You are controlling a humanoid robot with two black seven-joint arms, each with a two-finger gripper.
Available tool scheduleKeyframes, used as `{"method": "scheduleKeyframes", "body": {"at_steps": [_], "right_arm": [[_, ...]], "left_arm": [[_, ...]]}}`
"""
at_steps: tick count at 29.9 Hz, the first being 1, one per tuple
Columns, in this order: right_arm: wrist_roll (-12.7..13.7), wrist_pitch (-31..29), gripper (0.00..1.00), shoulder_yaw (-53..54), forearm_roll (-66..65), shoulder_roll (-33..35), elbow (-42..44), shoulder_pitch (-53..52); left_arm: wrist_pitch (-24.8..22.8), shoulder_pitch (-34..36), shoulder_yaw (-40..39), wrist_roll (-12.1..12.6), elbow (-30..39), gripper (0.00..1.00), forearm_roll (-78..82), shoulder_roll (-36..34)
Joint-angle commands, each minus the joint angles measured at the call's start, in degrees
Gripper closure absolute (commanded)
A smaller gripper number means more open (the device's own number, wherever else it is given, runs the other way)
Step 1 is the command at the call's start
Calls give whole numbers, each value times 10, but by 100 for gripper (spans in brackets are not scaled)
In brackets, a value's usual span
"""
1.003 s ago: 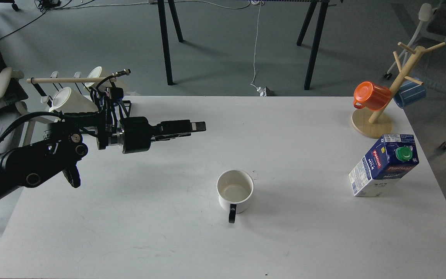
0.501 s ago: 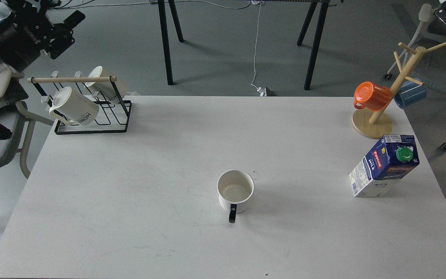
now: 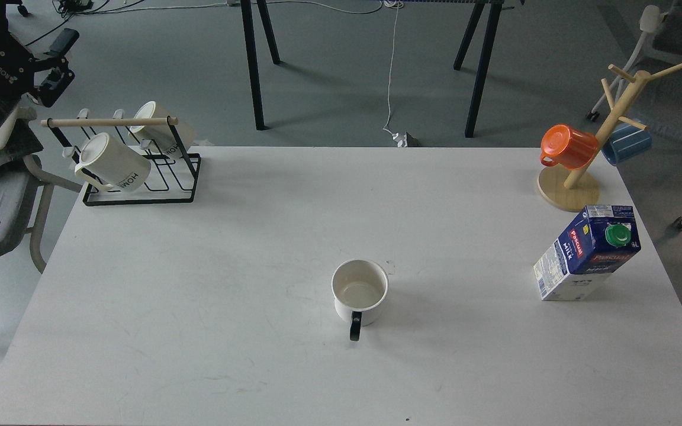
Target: Place cup and milk with both arms
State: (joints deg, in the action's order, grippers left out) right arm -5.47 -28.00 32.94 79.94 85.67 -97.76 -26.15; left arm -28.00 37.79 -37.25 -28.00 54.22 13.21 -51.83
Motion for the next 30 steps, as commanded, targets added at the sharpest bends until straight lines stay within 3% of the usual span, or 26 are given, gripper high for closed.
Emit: {"method": "scheduleKeyframes", "body": {"at_steps": [1,11,14,17,23,28,30], "right_arm": [[-6,0,1,-65,6,40,-15,10],[-4,0,1,-334,2,42,-15,13],[-7,0,1,-362,0,24,-11,16],[-14,0,1,-369,-4,-52,11,27],[-54,0,1,-366,-20,-220,90,33],[-95,0,1,-365,-62,-287,124,33],[-100,0,1,-361,-64,-302,127,33]], "left_arm": [[0,-6,0,0,0,11,1,4],[0,-18,2,0,-10,11,6,24],[0,-18,8,0,-28,10,7,38],[0,-18,9,0,-33,10,8,45],[0,-18,9,0,-33,10,8,49],[0,-18,9,0,-34,10,8,45],[0,-19,9,0,-33,10,8,44]]}}
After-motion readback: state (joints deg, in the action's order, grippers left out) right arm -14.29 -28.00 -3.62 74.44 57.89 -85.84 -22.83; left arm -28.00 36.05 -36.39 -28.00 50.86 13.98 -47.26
